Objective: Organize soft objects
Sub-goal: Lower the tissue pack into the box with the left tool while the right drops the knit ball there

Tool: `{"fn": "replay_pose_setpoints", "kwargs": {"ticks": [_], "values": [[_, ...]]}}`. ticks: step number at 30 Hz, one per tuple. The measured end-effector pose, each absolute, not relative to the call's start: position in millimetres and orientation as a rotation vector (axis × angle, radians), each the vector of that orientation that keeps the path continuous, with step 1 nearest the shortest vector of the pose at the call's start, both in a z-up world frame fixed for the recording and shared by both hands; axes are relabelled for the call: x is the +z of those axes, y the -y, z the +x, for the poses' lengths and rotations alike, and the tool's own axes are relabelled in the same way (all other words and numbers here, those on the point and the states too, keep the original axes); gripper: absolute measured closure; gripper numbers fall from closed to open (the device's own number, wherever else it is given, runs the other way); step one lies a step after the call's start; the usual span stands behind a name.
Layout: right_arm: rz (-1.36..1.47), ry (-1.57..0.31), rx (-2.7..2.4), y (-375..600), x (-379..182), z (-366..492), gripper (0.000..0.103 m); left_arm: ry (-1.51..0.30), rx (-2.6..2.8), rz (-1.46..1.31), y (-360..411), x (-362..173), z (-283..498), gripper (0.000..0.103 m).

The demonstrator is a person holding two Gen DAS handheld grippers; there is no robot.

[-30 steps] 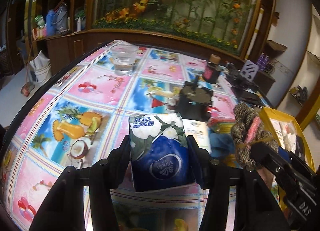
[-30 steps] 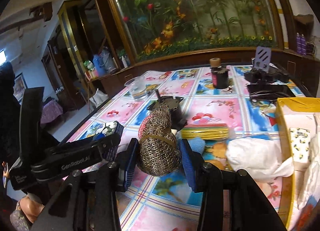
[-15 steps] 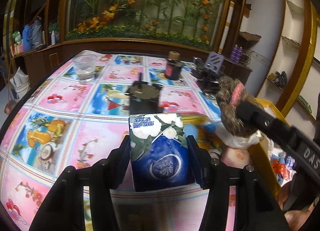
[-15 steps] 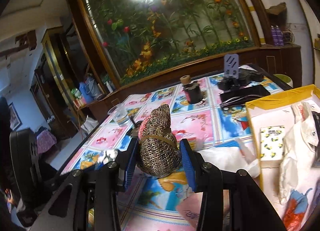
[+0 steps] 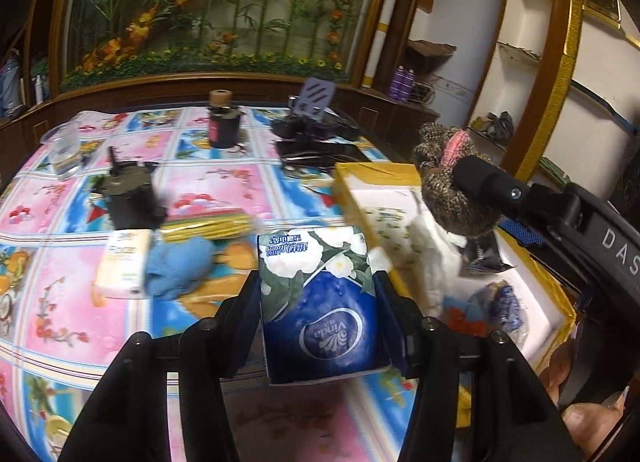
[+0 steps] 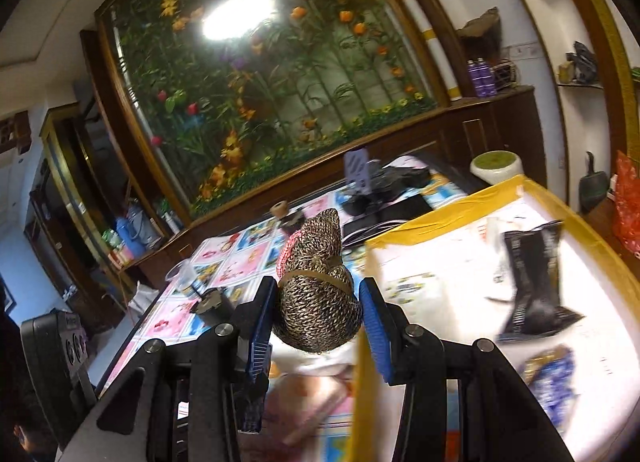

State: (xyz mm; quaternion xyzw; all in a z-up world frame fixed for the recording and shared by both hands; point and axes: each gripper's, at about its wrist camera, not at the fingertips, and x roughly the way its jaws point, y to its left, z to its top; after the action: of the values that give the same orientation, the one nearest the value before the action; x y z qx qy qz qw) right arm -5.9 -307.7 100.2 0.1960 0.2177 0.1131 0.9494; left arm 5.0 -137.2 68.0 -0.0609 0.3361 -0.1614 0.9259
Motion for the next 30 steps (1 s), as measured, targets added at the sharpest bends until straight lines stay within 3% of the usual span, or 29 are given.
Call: {"fn": "replay_pose_setpoints", "kwargs": {"ticks": [15,30], "values": [[0.452,-0.544,0.145,418.2,128.6,-6.9,0.058,-0.730,-0.471,-0.069,236.1,75.4,20.2,0.050],[0.347,-0.769,0.069,456.6,105.0,80.8,0.058,-0.908,-0.554,-0.081,276.8,49.8,55.4,0.050]]}}
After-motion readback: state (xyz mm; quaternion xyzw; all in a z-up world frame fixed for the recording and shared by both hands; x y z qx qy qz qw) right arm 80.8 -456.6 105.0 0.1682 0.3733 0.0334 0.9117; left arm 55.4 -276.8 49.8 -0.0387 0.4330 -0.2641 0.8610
